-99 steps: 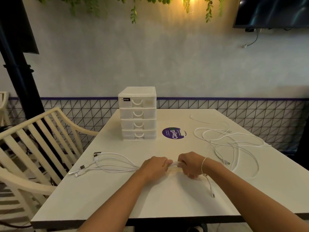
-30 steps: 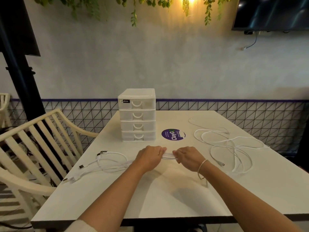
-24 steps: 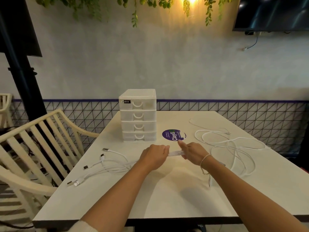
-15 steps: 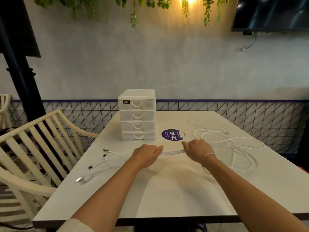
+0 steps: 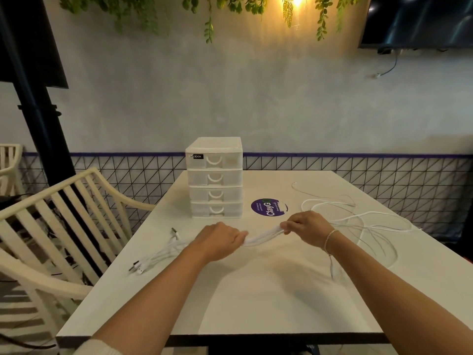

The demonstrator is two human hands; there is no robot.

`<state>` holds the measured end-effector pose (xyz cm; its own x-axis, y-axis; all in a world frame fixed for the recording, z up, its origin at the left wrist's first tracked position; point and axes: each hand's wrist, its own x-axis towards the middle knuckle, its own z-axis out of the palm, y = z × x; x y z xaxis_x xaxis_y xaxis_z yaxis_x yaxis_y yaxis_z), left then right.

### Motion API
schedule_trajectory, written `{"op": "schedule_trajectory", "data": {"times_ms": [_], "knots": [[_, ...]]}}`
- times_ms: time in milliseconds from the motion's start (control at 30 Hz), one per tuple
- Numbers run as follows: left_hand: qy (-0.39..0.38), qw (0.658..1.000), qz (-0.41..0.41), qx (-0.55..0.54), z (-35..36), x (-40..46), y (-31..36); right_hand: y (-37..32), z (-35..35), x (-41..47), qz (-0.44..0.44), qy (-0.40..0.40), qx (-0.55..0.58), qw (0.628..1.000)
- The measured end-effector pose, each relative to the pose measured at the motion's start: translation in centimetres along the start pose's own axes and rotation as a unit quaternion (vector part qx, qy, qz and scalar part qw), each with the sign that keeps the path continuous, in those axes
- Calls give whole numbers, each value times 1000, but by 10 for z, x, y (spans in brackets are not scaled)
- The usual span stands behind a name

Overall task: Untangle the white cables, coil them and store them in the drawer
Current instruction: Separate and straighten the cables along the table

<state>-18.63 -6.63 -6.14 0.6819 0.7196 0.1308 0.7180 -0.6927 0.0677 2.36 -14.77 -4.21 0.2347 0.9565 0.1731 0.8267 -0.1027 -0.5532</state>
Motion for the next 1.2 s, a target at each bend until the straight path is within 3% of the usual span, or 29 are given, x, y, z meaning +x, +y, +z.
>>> {"op": "schedule_trajectory", "data": {"times_ms": [167, 333, 533, 633, 733, 867, 967, 1067, 1200], "knots": [[10, 999, -49, 21, 1, 5, -14, -3, 8, -9, -23, -48, 57, 997], [5, 998, -59, -16, 2, 15, -6, -4, 1, 3, -21, -18, -20, 999], [-1, 984, -39, -176, -6, 30, 37, -4, 3, 2, -28, -19, -45, 998], [-34, 961, -7, -273, -4, 33, 60, -9, 6, 0, -46, -28, -61, 997], [-48, 929, -27, -366, 4, 32, 70, -6, 2, -3, -43, -54, -45, 997], [-28, 952, -11, -303, 5, 34, 71, 4, -10, -13, 26, -129, 110, 985], [-8, 962, -19, -273, 8, 37, 61, 23, -17, -19, 49, -131, 165, 976], [10, 964, -22, -266, 6, 37, 61, 33, -19, -21, 64, -91, 168, 979], [80, 971, -37, -221, 6, 41, 62, 22, -15, -29, 1, -103, 59, 993]]}}
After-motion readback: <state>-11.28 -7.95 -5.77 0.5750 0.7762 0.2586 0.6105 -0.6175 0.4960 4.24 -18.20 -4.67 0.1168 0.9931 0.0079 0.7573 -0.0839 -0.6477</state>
